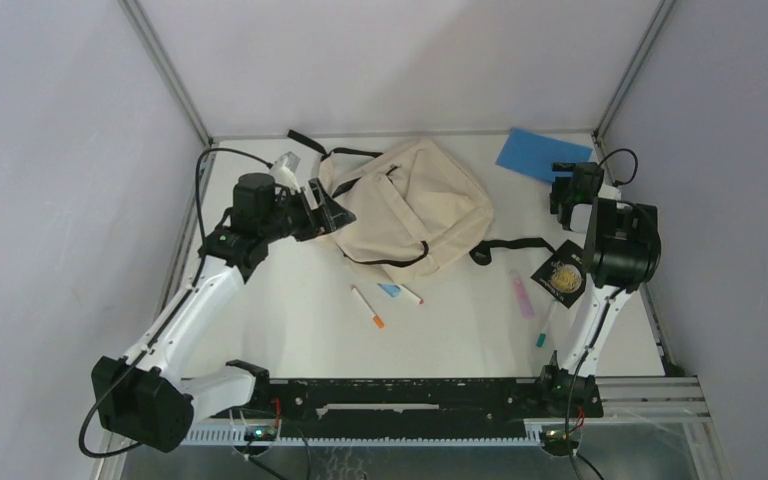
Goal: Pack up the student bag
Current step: Pick up the files from the center of the board.
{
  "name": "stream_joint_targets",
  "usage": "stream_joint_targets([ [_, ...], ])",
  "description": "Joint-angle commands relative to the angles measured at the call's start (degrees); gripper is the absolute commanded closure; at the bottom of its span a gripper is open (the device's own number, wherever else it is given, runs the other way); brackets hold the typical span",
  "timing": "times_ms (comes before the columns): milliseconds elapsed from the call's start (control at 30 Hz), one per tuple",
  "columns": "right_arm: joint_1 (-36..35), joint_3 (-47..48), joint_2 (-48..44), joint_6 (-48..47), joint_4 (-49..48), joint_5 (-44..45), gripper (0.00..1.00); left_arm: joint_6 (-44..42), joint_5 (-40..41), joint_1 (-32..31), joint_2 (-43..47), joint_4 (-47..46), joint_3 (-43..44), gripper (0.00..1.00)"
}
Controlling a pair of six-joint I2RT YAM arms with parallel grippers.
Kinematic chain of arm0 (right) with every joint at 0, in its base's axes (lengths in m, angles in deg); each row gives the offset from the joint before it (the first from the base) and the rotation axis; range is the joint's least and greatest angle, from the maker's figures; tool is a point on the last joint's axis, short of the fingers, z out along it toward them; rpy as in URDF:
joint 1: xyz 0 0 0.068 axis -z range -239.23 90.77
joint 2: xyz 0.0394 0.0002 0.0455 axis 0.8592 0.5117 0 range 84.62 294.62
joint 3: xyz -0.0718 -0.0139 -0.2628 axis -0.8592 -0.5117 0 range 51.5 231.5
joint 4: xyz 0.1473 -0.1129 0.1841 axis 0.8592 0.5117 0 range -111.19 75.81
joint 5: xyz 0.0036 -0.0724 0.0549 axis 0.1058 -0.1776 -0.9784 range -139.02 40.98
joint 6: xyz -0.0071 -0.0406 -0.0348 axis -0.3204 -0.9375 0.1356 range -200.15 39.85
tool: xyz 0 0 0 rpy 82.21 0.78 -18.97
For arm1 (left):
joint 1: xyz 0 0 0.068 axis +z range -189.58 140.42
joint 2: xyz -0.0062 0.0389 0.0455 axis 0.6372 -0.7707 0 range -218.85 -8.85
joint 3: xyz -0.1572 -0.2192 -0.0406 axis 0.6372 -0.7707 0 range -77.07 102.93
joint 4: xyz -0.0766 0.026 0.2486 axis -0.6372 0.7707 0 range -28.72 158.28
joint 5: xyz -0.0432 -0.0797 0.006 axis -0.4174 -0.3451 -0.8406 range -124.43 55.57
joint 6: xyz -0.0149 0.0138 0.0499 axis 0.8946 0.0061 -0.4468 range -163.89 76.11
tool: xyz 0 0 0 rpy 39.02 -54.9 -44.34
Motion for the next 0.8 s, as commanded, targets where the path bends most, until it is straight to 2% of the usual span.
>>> stream_joint_targets([
  [0,0.88,-0.76,3.05,2.79,-10.33,-0.85,0.09,0.13,-1.05,-0.15,-1.33,-4.76,3.39,0.19],
  [300,1.91,-1.56,6.75,4.34,-21.36,-3.16,0.16,-0.64,-1.99,-0.15,-3.36,-4.8,3.85,0.19],
  [600,2.18,-0.85,9.05,4.71,-25.45,-3.18,0.21,-0.97,-2.33,-0.16,-4.66,-4.96,3.96,0.2],
  [767,2.28,-0.5,10.43,5.38,-29.55,-5.52,0.29,-0.82,-2.57,-0.15,-5.25,-4.98,4.07,0.2],
])
